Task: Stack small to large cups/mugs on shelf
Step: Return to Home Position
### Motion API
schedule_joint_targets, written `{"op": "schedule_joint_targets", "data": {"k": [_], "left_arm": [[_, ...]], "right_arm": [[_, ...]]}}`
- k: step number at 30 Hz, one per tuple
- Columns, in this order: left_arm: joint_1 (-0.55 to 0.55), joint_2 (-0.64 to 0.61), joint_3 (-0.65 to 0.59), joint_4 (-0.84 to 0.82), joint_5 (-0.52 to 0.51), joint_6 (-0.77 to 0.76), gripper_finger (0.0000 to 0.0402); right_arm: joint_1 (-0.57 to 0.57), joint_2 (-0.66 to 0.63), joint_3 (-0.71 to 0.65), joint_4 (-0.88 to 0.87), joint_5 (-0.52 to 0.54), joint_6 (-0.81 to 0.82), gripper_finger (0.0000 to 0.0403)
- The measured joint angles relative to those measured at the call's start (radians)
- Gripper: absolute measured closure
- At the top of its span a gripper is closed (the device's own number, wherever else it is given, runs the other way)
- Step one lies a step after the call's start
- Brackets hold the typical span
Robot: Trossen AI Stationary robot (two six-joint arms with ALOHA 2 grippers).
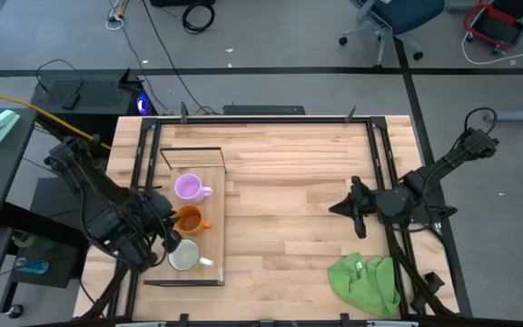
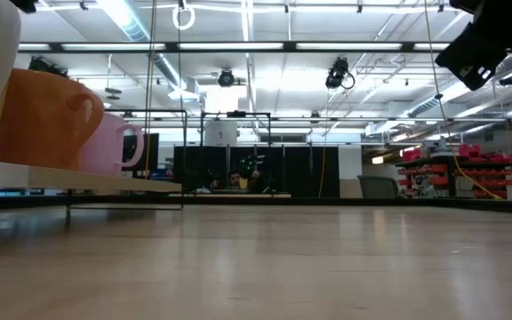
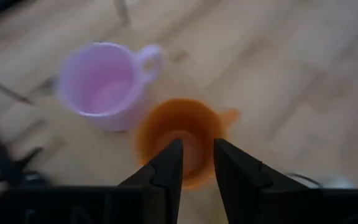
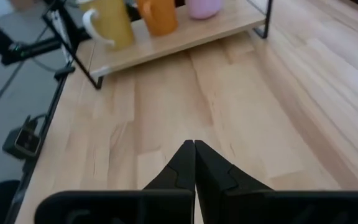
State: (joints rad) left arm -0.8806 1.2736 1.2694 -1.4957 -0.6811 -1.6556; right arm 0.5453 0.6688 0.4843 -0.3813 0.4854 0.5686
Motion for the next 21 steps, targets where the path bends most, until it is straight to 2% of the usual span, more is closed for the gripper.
{"op": "schedule_joint_targets", "data": {"k": [2,9,21], "left_arm": [[-0.009,0.000,0.000,0.097,0.001,0.074,0.0304],[-0.034,0.000,0.000,0.425,0.002,0.494,0.0309],[0.007,0.000,0.000,0.367,0.036,0.598,0.0328]], "right_arm": [[0.000,0.000,0.000,0.000,0.022,0.033,0.0395],[0.000,0.000,0.000,-0.001,0.106,0.094,0.0395],[0.000,0.000,0.000,-0.002,0.139,0.110,0.0395]]}}
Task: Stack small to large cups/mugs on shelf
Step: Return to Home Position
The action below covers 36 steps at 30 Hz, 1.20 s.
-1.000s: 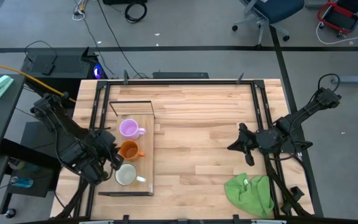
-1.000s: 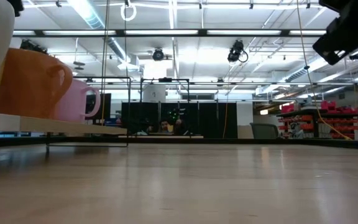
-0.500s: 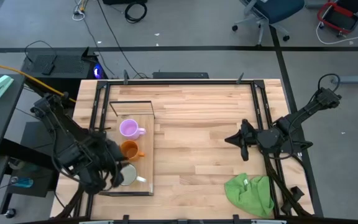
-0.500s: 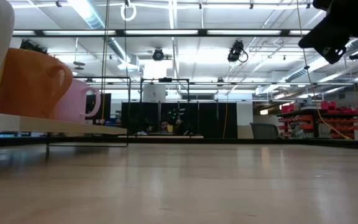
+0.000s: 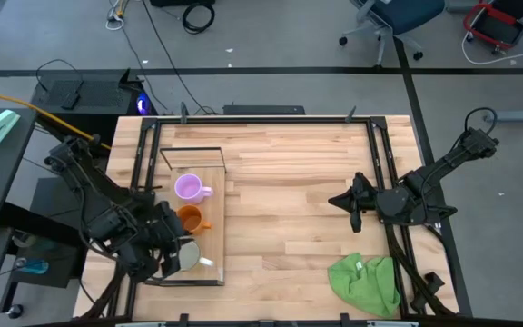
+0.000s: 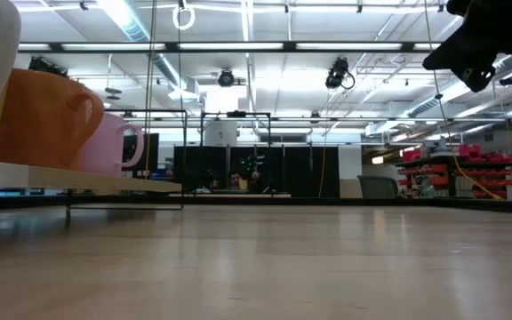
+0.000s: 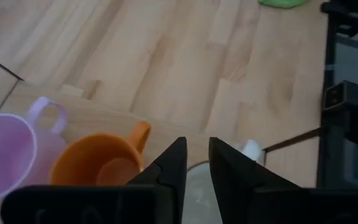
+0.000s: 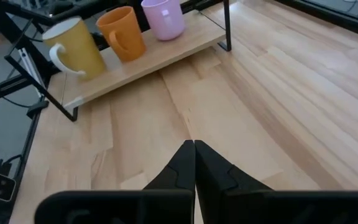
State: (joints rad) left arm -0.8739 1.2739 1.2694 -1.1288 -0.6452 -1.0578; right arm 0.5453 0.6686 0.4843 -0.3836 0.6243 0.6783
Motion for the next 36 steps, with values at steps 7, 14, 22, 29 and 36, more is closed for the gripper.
{"op": "schedule_joint_targets", "data": {"k": [7,14,22,29,36], "left_arm": [[0.062,0.000,0.000,-0.051,-0.007,0.039,0.0327],[0.244,0.000,0.000,-0.150,-0.004,0.033,0.0334],[0.442,0.010,0.000,-0.157,0.224,0.126,0.0343],[0.480,0.008,0.000,-0.373,0.363,0.061,0.0346],[0.486,0.008,0.000,-0.349,0.375,0.047,0.0352]], "right_arm": [[0.000,0.000,0.000,0.000,-0.008,0.002,0.0395],[0.000,0.000,0.000,0.000,-0.008,-0.002,0.0395],[0.000,0.000,0.000,0.000,-0.008,-0.003,0.0395],[0.000,0.000,0.000,0.000,-0.010,0.023,0.0395],[0.000,0.000,0.000,0.000,-0.009,-0.003,0.0395]]}}
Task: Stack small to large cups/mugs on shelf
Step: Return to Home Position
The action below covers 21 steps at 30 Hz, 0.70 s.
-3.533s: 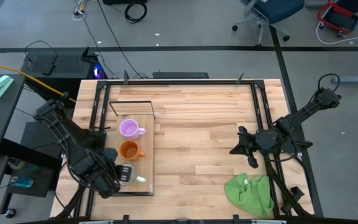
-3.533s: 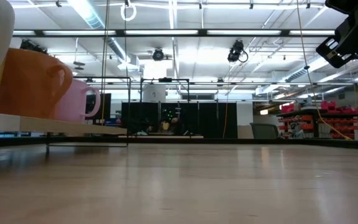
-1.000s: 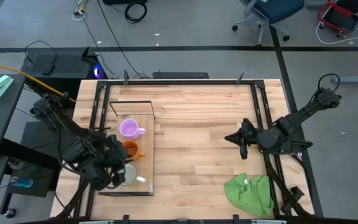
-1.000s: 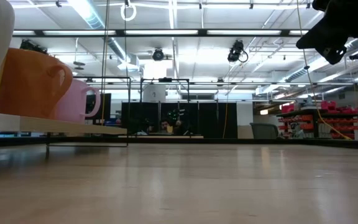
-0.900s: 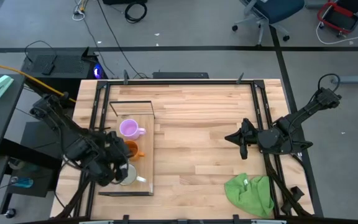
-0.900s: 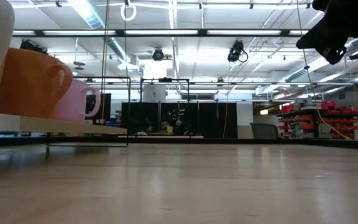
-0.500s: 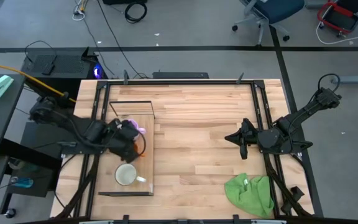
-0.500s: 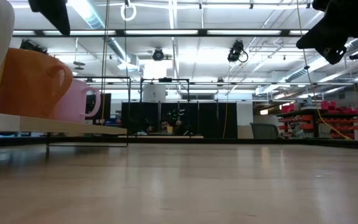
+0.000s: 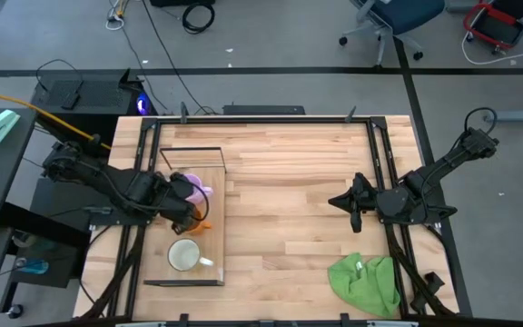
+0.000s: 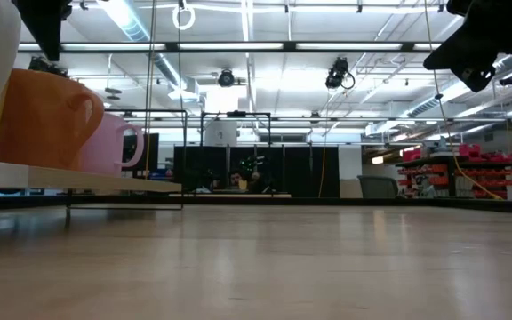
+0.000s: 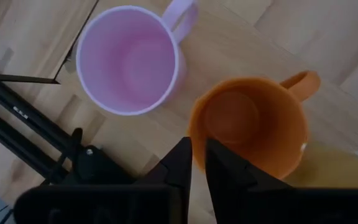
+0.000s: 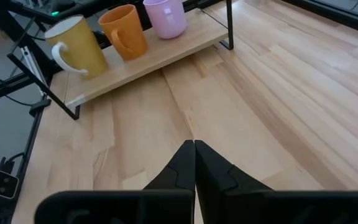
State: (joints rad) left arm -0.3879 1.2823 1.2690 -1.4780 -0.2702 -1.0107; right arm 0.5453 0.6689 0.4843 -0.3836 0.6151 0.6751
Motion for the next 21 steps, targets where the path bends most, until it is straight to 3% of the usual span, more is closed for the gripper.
{"op": "schedule_joint_targets", "data": {"k": [21], "left_arm": [[-0.010,-0.008,0.000,-0.089,-0.073,-0.107,0.0362]], "right_arm": [[0.000,0.000,0.000,0.000,0.000,-0.017,0.0395]]}}
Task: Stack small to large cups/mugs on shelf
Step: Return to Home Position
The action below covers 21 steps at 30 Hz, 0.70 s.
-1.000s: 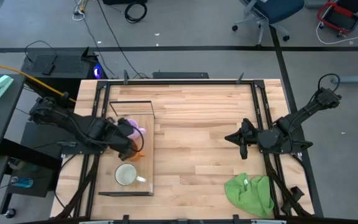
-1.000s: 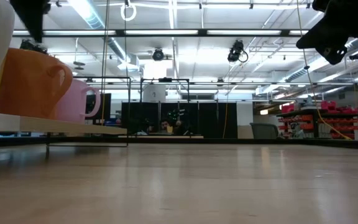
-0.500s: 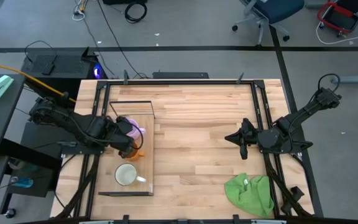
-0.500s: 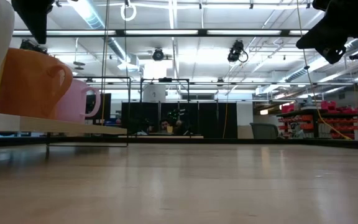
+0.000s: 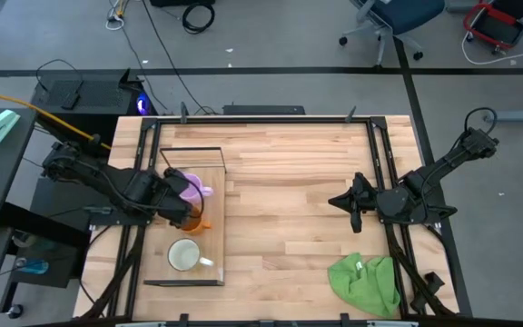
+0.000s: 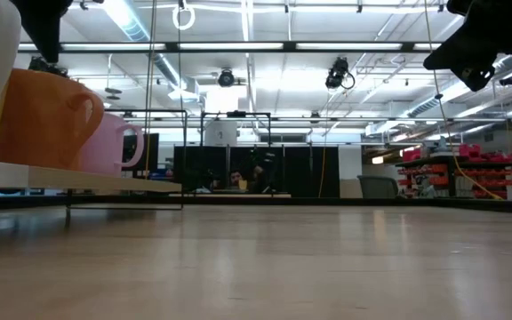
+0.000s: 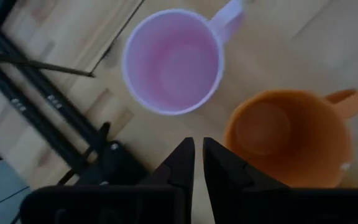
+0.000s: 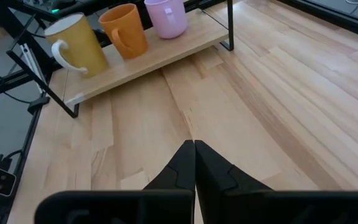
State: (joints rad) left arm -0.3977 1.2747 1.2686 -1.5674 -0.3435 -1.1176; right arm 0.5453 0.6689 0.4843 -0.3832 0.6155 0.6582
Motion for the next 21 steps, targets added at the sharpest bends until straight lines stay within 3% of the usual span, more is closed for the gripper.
{"op": "schedule_joint_targets", "data": {"k": [4,10,21], "left_arm": [[-0.003,-0.001,0.000,-0.003,-0.029,-0.001,0.0360],[-0.040,0.001,0.000,0.021,-0.177,0.047,0.0361],[-0.044,0.001,0.000,0.182,-0.184,0.080,0.0358]], "right_arm": [[0.000,0.000,0.000,0.000,0.000,0.000,0.0395],[0.000,0.000,0.000,0.000,0.000,0.000,0.0395],[0.000,0.000,0.000,0.000,0.000,-0.003,0.0396]]}}
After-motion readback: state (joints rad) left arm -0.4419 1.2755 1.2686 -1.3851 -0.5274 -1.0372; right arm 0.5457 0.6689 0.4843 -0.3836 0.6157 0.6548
